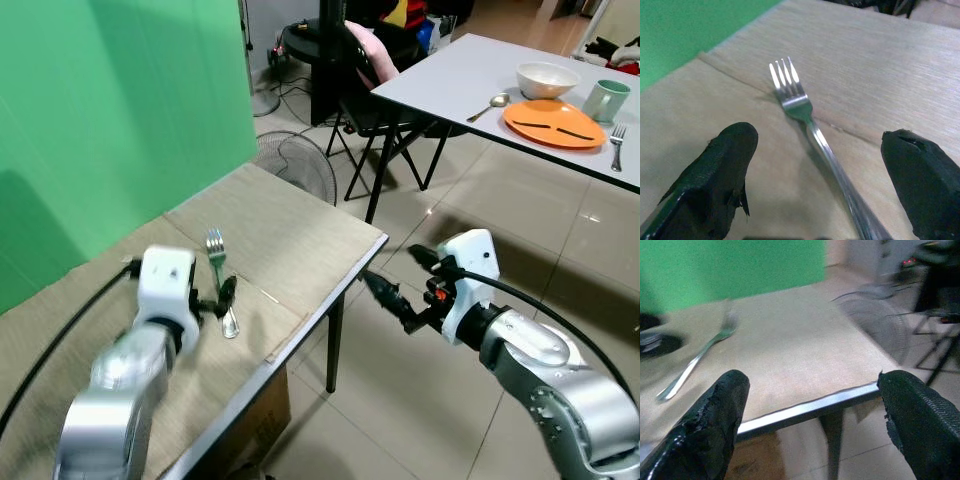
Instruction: Setting the table
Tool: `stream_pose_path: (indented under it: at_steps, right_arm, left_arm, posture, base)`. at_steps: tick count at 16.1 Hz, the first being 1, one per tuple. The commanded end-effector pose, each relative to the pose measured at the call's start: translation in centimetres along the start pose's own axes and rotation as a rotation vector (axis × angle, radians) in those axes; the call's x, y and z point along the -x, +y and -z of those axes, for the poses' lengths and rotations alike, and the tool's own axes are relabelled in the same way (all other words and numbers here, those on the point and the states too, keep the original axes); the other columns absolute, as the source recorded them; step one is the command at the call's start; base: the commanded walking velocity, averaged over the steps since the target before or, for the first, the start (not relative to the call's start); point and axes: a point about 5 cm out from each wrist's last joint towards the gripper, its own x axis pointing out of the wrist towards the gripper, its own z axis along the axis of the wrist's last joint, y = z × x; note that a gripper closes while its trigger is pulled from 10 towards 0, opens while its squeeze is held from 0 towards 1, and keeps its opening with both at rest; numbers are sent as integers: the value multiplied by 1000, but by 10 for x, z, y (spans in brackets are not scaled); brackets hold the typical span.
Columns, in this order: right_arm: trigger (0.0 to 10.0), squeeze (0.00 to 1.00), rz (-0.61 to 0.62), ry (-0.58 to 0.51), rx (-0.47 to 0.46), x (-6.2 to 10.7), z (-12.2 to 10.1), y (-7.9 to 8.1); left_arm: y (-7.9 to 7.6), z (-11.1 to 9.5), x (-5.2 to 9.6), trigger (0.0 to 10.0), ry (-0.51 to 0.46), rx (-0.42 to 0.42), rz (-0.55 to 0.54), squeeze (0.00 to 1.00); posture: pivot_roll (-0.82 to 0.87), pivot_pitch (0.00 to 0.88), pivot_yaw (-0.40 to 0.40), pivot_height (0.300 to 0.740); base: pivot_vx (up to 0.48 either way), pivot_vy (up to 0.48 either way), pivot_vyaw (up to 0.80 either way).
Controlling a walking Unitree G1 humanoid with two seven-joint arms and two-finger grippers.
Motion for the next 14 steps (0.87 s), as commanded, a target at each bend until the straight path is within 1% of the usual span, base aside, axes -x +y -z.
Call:
stream_pose_path:
  at_steps: [1, 2, 3, 4, 5, 6, 7, 8, 11, 13, 14]
  right_arm:
    - [10000, 0, -61, -8, 24, 1, -7, 6]
    - [10000, 0, -143, 18, 51, 4, -7, 13]
    - [10000, 0, -198, 33, 65, 7, -7, 18]
    - [10000, 0, -206, 36, 68, 7, -7, 18]
    - [10000, 0, -271, 60, 91, 12, -7, 22]
    - [10000, 0, -289, 72, 105, 15, -8, 21]
    - [10000, 0, -289, 79, 112, 17, -8, 19]
    - [10000, 0, -288, 84, 118, 19, -9, 17]
    - [10000, 0, -295, 100, 125, 22, -8, 15]
    - [10000, 0, -333, 130, 140, 25, -6, 16]
    - [10000, 0, -344, 139, 145, 26, -6, 16]
  left_arm:
    - [-2, -1, -6, 10000, 20, 15, 33, 0]
    - [-3, -5, -18, 10000, 50, 5, 48, 0]
    - [-3, -6, -23, 10000, 72, -5, 55, 0]
    - [-3, -6, -24, 10000, 74, -8, 56, 0]
    - [-3, -7, -28, 5255, 97, -19, 69, 0]
    - [-3, -6, -29, 2314, 126, -34, 64, 0]
    - [-2, -6, -30, 0, 157, -37, 57, 0]
    - [-2, -6, -30, 0, 174, -32, 52, 0]
    - [-4, -8, -32, 0, 175, -17, 65, 0]
    - [-8, -7, -34, 0, 184, -6, 95, 0]
    - [-8, -5, -34, 0, 213, -6, 91, 0]
  posture:
    - [-37, 6, 12, 740]
    - [-42, 7, 16, 740]
    - [-45, 8, 19, 740]
    - [-45, 8, 19, 740]
    - [-56, 6, 30, 740]
    - [-56, 6, 30, 740]
    - [-62, 4, 35, 740]
    - [-62, 4, 35, 740]
    - [-65, 0, 38, 740]
    - [-67, 0, 40, 740]
    - [-71, 0, 41, 740]
  base:
    - [0, 0, 0]
    - [0, 0, 0]
    - [0, 0, 0]
    - [0, 0, 0]
    - [0, 0, 0]
    - [0, 0, 0]
    - [0, 0, 0]
    - [0, 0, 0]
    - [0, 0, 0]
    - [0, 0, 0]
    - [0, 0, 0]
